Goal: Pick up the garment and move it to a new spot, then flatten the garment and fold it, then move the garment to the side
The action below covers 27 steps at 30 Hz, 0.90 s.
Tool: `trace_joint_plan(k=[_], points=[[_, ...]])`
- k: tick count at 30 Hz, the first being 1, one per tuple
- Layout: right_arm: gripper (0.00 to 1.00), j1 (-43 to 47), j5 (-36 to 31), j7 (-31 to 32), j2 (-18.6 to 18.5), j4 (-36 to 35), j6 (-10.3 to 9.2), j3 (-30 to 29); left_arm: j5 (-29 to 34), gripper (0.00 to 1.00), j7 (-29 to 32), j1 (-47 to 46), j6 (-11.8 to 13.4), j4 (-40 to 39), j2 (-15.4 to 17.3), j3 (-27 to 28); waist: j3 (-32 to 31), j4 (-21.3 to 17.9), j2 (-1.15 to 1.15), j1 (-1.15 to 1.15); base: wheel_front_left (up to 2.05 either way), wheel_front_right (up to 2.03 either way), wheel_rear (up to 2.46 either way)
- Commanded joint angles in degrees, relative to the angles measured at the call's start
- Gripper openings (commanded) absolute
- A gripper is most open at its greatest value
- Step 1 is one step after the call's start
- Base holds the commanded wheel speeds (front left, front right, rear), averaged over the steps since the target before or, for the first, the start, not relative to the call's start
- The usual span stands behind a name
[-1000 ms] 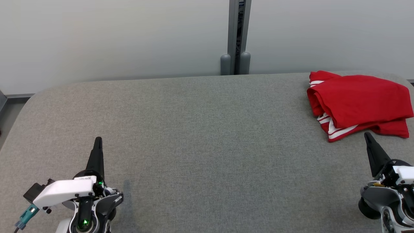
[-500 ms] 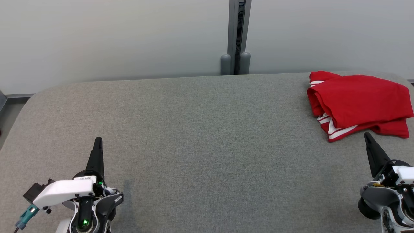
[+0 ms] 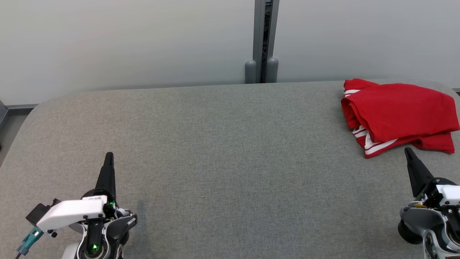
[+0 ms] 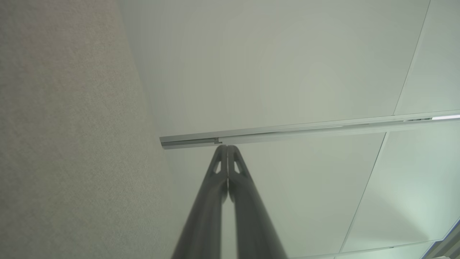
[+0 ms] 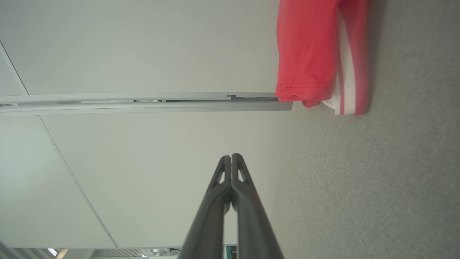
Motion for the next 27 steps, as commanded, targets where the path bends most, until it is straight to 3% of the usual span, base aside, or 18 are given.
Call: trace_joint_plan(k=[1, 27], points=[[0.0, -0.4, -0.3, 0.4, -0.3, 0.1, 0.0, -0.2, -0.2, 0.0, 0.2, -0.7, -0.5, 0.0, 0.3, 0.2, 0.0, 0.0, 0.0, 0.0, 0.0, 0.0, 0.0], [0.0, -0.5, -0.7, 0.6, 0.0, 0.1, 0.0, -0.7, -0.2, 0.0, 0.2, -0.7, -0.5, -0.1, 0.3, 0.2, 0.0, 0.0, 0.0, 0.0, 0.0, 0.0, 0.0]])
